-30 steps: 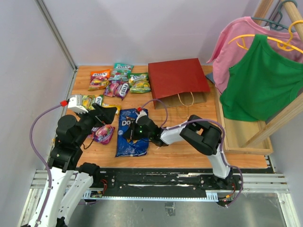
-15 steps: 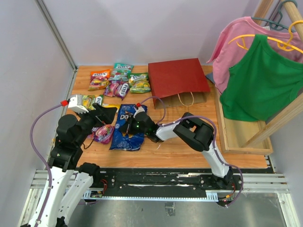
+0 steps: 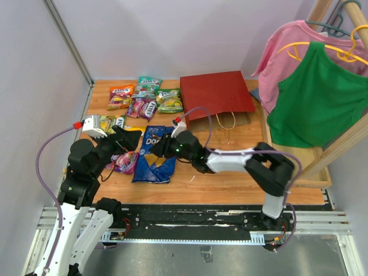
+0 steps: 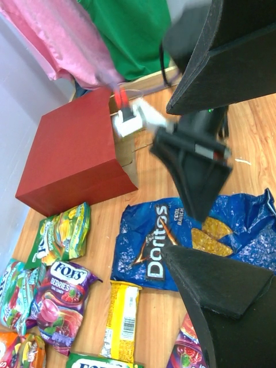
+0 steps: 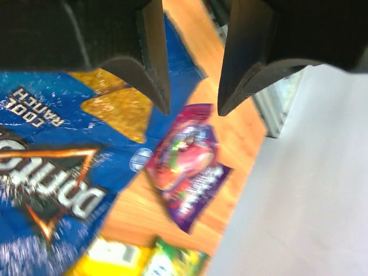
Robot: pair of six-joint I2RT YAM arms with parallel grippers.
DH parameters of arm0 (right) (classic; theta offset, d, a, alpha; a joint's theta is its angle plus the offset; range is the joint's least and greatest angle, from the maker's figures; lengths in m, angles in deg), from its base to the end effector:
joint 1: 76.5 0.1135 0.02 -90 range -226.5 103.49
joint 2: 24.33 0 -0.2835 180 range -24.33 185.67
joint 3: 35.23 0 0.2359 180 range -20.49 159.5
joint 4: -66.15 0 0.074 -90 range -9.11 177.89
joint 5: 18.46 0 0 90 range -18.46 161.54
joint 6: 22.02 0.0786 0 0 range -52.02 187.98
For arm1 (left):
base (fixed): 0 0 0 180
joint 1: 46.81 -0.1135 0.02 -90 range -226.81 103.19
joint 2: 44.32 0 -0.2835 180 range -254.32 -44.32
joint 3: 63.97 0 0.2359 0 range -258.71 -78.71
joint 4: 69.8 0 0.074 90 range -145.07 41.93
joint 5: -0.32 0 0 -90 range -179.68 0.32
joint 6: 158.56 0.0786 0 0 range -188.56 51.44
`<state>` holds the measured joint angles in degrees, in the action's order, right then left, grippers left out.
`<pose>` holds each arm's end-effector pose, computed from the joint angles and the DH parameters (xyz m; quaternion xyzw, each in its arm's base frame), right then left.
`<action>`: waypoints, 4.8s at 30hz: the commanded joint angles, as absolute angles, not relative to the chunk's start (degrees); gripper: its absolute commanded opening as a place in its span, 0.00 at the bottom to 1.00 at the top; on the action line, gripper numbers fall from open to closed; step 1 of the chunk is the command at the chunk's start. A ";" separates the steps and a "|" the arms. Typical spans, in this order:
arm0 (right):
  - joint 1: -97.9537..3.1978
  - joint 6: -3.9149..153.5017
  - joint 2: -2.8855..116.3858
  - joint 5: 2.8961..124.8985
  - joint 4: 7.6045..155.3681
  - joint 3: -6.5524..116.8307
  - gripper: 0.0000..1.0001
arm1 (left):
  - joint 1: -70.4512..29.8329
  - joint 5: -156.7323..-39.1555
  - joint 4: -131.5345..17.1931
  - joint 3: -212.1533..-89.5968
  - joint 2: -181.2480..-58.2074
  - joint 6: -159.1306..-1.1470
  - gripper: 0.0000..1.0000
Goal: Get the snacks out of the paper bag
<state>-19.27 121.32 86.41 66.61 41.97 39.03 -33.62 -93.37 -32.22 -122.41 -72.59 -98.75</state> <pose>0.2427 0.3895 0.2059 -0.0534 0.7767 0.5342 0.3294 0.1210 -0.0335 0.3467 -0.0900 0.7458 -0.2663 0.6040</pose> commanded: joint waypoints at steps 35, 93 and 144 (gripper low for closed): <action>-42.71 107.14 -9.10 92.78 97.35 1.39 0.33 | -1.63 -100.51 -75.50 -125.56 -127.58 -100.78 0.57; -45.84 100.03 -8.69 91.44 96.41 1.63 0.34 | -0.14 -93.96 -74.99 -161.23 -163.48 -106.18 0.75; -61.43 138.51 83.92 83.38 10.84 17.48 0.46 | -6.12 -105.82 -73.25 -167.30 -157.53 -116.88 0.03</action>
